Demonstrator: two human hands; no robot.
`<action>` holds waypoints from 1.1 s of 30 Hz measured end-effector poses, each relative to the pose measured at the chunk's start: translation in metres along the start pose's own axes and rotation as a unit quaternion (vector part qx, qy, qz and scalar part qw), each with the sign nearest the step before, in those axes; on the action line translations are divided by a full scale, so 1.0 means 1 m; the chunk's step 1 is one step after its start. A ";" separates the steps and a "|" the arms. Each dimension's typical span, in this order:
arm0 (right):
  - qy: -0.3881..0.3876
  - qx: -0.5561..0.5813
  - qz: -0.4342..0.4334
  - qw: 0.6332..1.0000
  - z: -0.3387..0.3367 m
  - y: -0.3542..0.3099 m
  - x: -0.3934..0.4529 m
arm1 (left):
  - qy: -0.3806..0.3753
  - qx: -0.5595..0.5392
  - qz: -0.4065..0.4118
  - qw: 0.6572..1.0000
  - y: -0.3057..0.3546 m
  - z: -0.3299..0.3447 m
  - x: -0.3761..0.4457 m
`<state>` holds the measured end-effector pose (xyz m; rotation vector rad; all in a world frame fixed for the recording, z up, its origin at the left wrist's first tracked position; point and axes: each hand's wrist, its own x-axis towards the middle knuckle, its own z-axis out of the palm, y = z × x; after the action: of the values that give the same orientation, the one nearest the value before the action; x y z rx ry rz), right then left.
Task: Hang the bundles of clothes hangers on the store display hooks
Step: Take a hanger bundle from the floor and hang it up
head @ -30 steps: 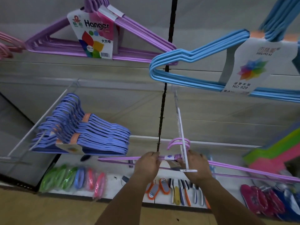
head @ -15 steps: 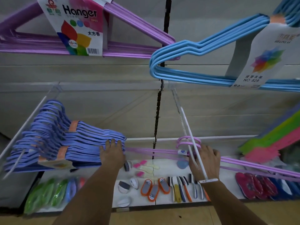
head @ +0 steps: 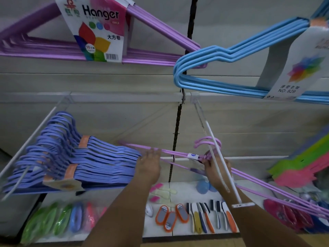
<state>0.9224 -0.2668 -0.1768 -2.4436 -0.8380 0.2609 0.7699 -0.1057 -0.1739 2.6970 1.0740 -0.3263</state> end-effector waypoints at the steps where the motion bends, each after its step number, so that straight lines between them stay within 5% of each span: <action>1: -0.032 0.036 0.036 0.998 0.007 0.002 0.009 | 0.011 -0.019 0.030 0.999 0.011 -0.003 0.002; 7: -0.085 0.073 0.055 0.992 0.012 -0.020 0.047 | 0.079 -0.073 0.107 0.988 0.055 -0.013 0.022; 14: -0.115 0.172 0.025 0.978 -0.003 -0.011 0.055 | 0.113 -0.047 0.094 0.988 0.073 -0.006 0.044; 19: -0.029 -0.006 -0.070 0.997 -0.006 0.024 0.057 | 0.156 -0.057 0.078 0.983 0.080 0.002 0.058; 24: 0.050 -0.168 -0.148 0.973 -0.008 0.015 0.078 | 0.194 -0.086 0.048 0.976 0.088 0.005 0.075; 33: 0.014 -0.216 -0.104 0.971 -0.009 0.013 0.119 | 0.164 -0.105 0.017 0.981 0.099 -0.003 0.114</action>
<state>1.0258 -0.2061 -0.1771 -2.7135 -1.2358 -0.0426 0.9199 -0.1009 -0.1918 2.6269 1.0728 0.2355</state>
